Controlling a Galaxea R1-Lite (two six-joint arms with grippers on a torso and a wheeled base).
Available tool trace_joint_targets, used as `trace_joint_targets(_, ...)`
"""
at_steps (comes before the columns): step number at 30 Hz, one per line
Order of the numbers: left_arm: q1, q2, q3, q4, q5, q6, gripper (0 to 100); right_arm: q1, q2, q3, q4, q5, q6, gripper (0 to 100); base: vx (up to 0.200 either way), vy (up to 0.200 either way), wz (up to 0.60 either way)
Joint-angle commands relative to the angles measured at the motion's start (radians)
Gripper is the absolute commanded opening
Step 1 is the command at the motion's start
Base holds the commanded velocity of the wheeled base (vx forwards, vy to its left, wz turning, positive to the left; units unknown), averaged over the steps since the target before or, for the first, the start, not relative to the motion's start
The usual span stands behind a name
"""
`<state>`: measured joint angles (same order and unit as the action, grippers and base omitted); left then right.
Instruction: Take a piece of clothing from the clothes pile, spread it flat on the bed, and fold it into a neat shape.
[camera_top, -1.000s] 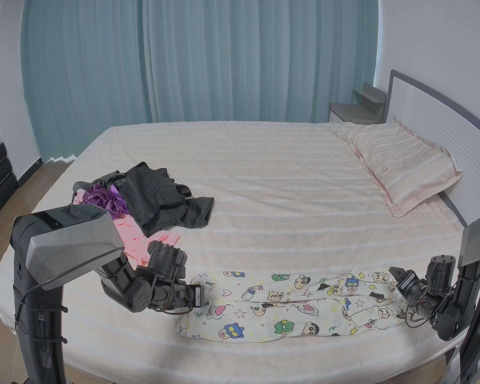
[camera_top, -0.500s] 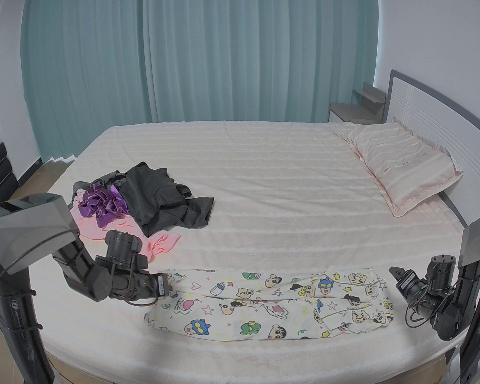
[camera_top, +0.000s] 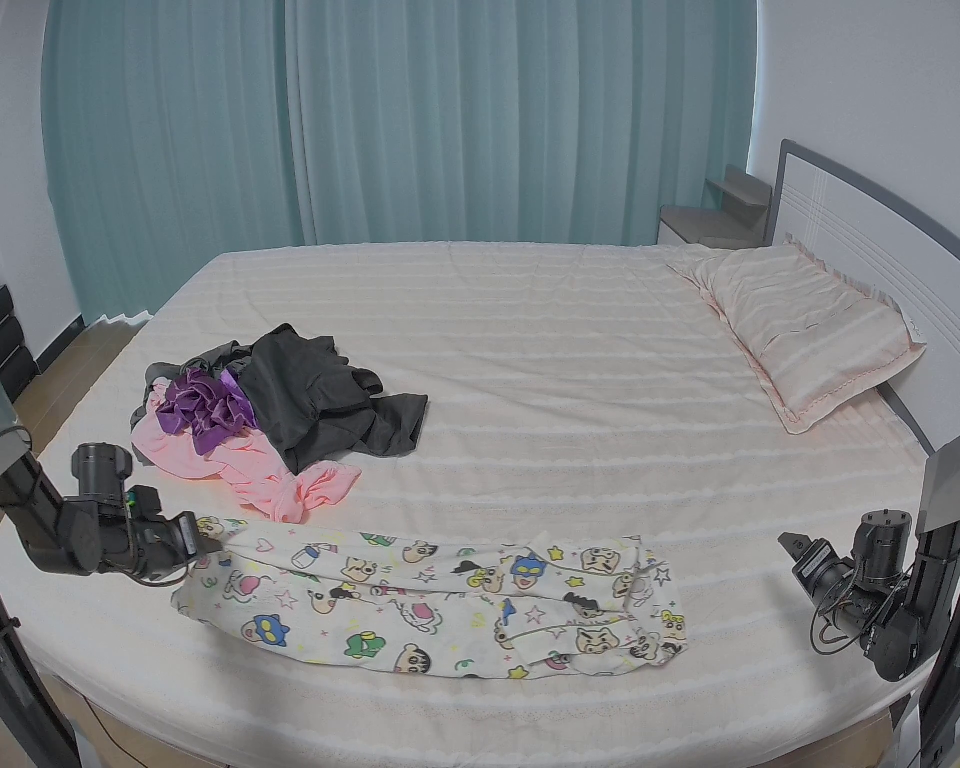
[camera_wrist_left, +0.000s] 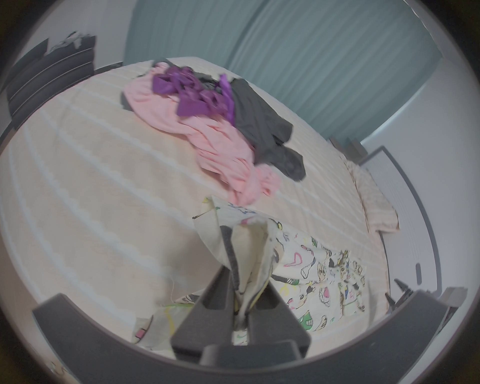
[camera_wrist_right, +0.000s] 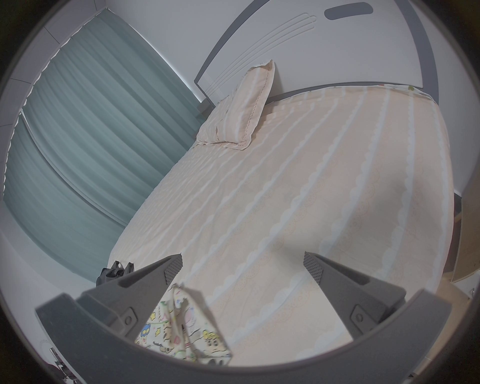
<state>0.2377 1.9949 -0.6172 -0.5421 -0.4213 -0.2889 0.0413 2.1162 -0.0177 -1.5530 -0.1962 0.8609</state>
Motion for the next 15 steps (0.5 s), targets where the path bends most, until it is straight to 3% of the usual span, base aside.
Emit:
trace_joint_targets(1,0.173,-0.071,0.001,0.027,-0.06,0.008,0,0.0,-0.001,0.012,-0.013,0.0,0.003,100,0.0,0.0,0.0)
trace_joint_targets(5,0.207,-0.096,-0.015,0.062,-0.056,0.011,0,0.0,-0.002,0.012,-0.015,-0.002,0.003,100,0.0,0.0,0.0)
trace_joint_targets(8,0.189,-0.131,-0.021,0.113,-0.048,0.007,0,0.002,-0.002,0.01,-0.013,-0.002,0.003,100,0.0,0.0,0.0)
trace_joint_targets(10,0.132,-0.157,-0.027,0.149,-0.025,-0.001,0,0.002,-0.002,0.01,-0.013,-0.002,0.003,100,0.0,0.0,0.0)
trace_joint_targets(15,-0.144,-0.219,-0.047,0.202,0.17,-0.147,0,0.0,-0.002,0.01,-0.015,-0.002,0.003,100,0.0,0.0,0.0)
